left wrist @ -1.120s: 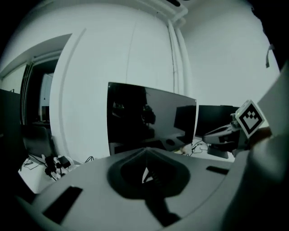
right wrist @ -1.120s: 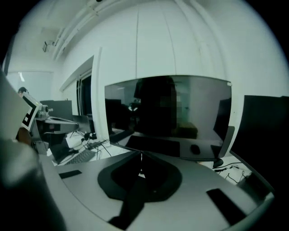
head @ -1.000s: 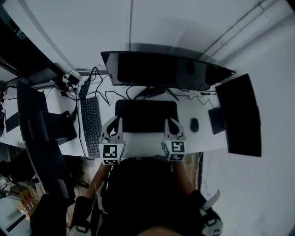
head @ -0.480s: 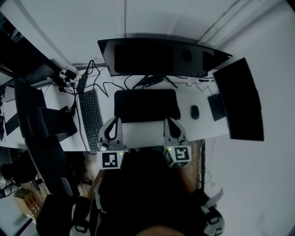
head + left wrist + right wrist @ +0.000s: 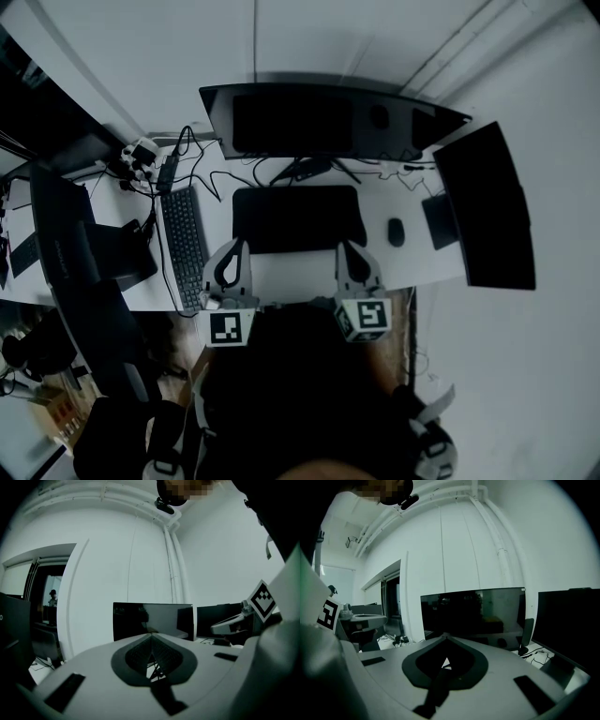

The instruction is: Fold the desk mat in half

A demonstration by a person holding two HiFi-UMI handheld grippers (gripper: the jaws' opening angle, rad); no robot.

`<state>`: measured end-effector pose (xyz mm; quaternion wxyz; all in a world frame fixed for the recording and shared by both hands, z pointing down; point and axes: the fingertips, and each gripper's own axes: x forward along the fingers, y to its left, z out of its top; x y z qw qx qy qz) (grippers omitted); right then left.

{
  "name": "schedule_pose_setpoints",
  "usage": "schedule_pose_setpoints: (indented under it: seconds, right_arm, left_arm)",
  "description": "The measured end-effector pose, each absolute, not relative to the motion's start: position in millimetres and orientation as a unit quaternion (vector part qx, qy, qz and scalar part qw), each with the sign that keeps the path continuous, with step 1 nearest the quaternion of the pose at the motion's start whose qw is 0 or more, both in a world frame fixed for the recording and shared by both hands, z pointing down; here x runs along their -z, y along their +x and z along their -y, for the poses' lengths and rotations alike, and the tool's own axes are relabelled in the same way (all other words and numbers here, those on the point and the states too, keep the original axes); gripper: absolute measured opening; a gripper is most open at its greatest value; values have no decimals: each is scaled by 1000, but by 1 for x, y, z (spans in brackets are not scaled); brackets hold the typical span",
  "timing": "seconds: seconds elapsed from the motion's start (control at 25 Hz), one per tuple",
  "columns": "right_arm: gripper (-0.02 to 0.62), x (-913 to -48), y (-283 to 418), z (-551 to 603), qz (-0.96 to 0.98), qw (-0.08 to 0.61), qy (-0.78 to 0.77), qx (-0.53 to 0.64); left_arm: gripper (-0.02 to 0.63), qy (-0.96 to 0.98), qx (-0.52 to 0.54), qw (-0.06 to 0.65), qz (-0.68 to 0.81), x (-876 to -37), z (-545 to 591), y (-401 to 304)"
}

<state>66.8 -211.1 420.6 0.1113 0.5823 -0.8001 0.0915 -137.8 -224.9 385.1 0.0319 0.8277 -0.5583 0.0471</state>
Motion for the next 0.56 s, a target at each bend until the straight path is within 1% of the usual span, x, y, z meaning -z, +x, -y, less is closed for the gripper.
schedule_pose_setpoints:
  seconds: [0.2,0.56]
  right_arm:
    - [6,-419,65,215,803,99,581,-91]
    - [7,-417,54,218,809,108,569,-103]
  left_arm:
    - [8,826,-45,33,560,-387,229,-137]
    - [8,824,-53,30,563,-391,239,-139]
